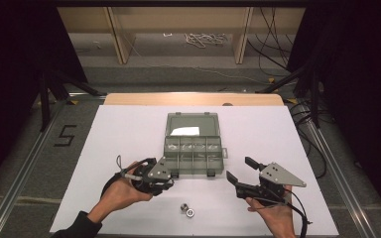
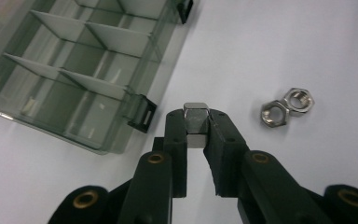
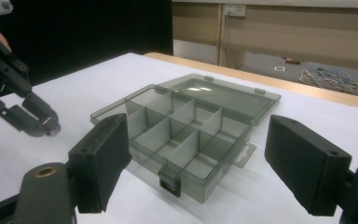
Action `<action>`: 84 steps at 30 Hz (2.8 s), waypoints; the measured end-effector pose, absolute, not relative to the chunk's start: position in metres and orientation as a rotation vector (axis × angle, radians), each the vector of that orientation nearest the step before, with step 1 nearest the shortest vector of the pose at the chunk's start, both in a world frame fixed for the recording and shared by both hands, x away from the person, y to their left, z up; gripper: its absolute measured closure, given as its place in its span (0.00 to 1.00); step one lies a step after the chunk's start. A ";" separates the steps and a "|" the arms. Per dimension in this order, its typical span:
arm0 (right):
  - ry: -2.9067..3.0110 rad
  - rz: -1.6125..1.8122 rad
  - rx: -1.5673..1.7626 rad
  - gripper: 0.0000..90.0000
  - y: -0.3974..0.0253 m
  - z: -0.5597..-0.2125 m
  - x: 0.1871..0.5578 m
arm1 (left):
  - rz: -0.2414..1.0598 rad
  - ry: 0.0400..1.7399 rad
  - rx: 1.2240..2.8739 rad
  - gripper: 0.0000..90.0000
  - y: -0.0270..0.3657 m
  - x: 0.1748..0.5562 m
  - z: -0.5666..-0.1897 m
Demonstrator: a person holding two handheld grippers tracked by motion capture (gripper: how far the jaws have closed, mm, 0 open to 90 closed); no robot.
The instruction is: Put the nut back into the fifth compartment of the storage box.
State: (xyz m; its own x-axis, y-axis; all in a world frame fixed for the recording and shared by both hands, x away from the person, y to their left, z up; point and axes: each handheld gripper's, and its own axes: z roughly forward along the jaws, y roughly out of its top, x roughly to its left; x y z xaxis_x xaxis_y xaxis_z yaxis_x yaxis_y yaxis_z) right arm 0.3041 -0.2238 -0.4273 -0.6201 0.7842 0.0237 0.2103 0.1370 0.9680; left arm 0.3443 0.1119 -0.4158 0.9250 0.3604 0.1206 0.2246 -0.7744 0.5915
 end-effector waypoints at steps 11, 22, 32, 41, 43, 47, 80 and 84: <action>1.932 1.490 0.959 0.25 -0.226 -0.426 0.303 | 0.319 0.495 2.469 0.87 0.110 0.373 -0.406; 1.941 1.515 0.993 0.25 -0.223 -0.427 0.302 | 0.313 0.549 2.463 0.87 0.108 0.394 -0.400; 1.954 1.497 0.990 0.25 -0.225 -0.427 0.302 | 0.323 0.558 2.481 0.87 0.104 0.407 -0.404; 1.963 1.490 0.982 0.25 -0.223 -0.427 0.302 | 0.318 0.581 2.509 0.87 0.103 0.418 -0.414; 1.959 1.493 0.981 0.25 -0.223 -0.428 0.302 | 0.315 0.590 2.510 0.87 0.104 0.421 -0.416; 1.955 1.514 0.980 0.25 -0.223 -0.429 0.304 | 0.314 0.577 2.551 0.87 0.104 0.424 -0.417; 1.975 1.480 0.984 0.25 -0.224 -0.429 0.304 | 0.297 0.587 2.637 0.87 0.093 0.431 -0.441; 1.965 1.484 0.979 0.25 -0.223 -0.429 0.304 | 0.295 0.586 2.637 0.86 0.094 0.432 -0.441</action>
State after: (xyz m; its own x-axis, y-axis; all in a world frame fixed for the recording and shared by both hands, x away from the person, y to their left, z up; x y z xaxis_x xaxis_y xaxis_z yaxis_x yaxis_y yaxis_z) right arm 0.3043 -0.2232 -0.4287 -0.6248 0.7798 0.0396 0.2515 0.1531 0.9557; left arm 0.4320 0.0943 -0.4415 0.8885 0.4448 0.1129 0.3554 -0.8226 0.4438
